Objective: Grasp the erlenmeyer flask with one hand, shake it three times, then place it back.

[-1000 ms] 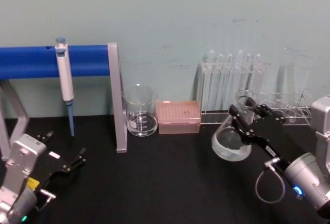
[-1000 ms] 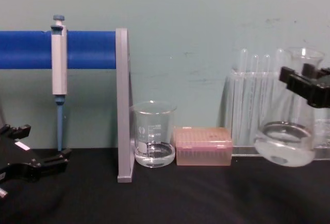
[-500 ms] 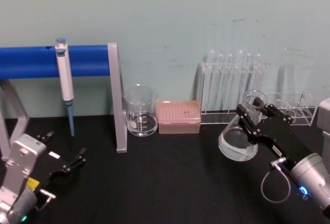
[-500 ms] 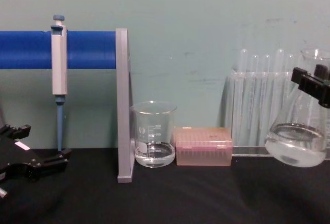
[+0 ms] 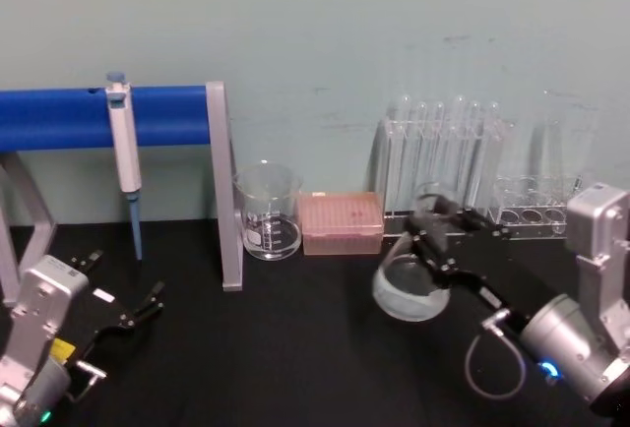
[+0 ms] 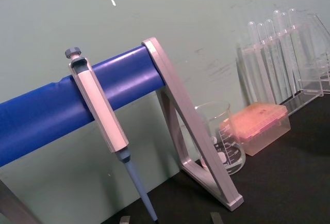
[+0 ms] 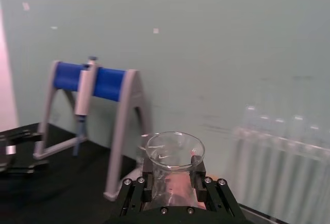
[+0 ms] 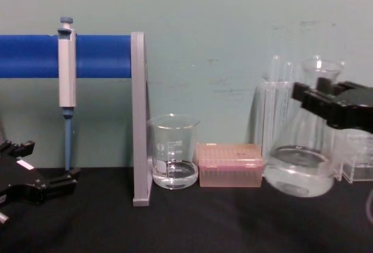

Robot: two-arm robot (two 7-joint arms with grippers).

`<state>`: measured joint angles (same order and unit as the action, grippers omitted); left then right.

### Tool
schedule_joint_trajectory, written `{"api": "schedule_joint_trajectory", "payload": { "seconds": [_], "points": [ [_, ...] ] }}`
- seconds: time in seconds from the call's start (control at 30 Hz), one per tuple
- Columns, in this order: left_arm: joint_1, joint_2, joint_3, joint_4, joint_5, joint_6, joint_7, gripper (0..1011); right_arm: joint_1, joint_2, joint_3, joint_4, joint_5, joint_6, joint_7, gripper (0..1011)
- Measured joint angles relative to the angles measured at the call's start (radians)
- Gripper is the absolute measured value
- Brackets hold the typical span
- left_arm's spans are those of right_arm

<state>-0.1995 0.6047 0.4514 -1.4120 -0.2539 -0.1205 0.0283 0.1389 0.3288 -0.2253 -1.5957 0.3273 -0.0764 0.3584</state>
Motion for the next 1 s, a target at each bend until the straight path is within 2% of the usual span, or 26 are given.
{"api": "schedule_joint_trajectory", "payload": {
  "seconds": [0.5, 1.0],
  "points": [
    [0.000, 0.000, 0.000, 0.000, 0.000, 0.000, 0.000, 1001, 0.058, -0.002, -0.133, 0.017, 0.039, 0.009, 0.102, 457],
    [0.000, 0.000, 0.000, 0.000, 0.000, 0.000, 0.000, 1001, 0.092, 0.008, -0.188, 0.040, 0.060, 0.008, 0.122, 457]
  ]
}}
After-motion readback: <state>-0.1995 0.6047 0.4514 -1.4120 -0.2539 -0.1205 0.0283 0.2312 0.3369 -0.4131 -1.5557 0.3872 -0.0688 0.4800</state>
